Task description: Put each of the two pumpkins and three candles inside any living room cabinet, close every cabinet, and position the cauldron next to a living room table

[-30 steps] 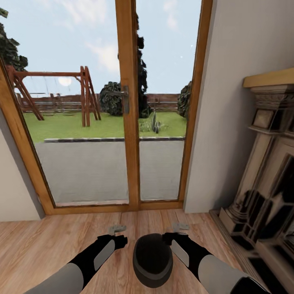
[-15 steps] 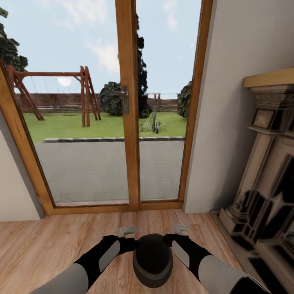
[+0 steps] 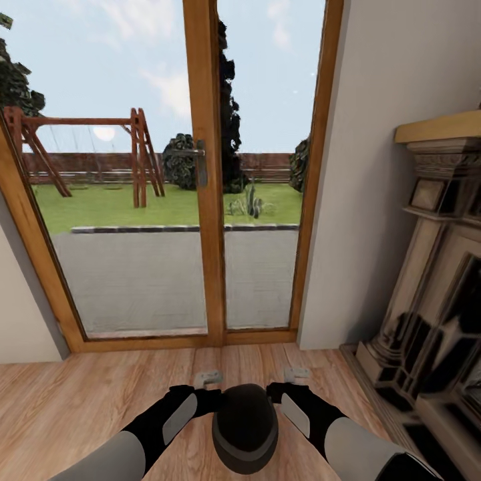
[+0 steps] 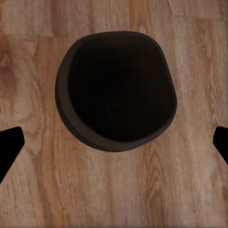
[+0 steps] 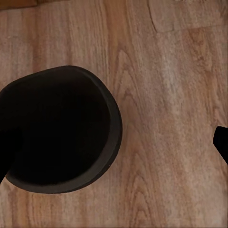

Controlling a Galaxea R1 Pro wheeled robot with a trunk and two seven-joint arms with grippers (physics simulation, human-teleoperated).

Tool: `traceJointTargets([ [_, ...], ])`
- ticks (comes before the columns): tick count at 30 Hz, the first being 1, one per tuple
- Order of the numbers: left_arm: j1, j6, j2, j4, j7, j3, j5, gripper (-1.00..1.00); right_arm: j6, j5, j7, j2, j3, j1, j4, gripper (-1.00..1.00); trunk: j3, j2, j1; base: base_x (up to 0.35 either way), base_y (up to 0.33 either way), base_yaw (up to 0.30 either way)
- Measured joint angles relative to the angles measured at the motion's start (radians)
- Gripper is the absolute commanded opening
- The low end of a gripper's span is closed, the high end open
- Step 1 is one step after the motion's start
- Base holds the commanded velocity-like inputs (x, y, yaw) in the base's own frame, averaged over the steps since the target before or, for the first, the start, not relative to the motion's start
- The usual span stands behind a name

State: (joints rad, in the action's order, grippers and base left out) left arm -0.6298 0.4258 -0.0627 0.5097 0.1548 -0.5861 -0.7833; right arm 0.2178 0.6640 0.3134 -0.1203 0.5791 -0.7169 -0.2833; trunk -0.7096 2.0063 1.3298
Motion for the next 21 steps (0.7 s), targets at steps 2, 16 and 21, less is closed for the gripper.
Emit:
traceJointTargets([
  [2,-0.001,0.000,0.000,-0.004,0.000,0.001,0.000,1.00,0.000,0.000,0.000,0.000,0.000,0.000,0.000,1.00,0.000,0.000,0.000,0.239,0.040,0.000],
  [16,0.000,-0.005,0.000,-0.008,0.000,0.003,0.000,1.00,0.001,-0.008,-0.002,0.000,0.003,0.000,-0.001,1.00,0.000,0.000,0.000,0.070,-0.014,0.000],
  [21,0.000,-0.008,-0.001,-0.008,-0.001,0.003,-0.002,1.00,0.005,-0.011,-0.004,0.000,0.006,0.001,0.000,1.00,0.000,0.000,0.000,0.004,-0.002,0.000],
])
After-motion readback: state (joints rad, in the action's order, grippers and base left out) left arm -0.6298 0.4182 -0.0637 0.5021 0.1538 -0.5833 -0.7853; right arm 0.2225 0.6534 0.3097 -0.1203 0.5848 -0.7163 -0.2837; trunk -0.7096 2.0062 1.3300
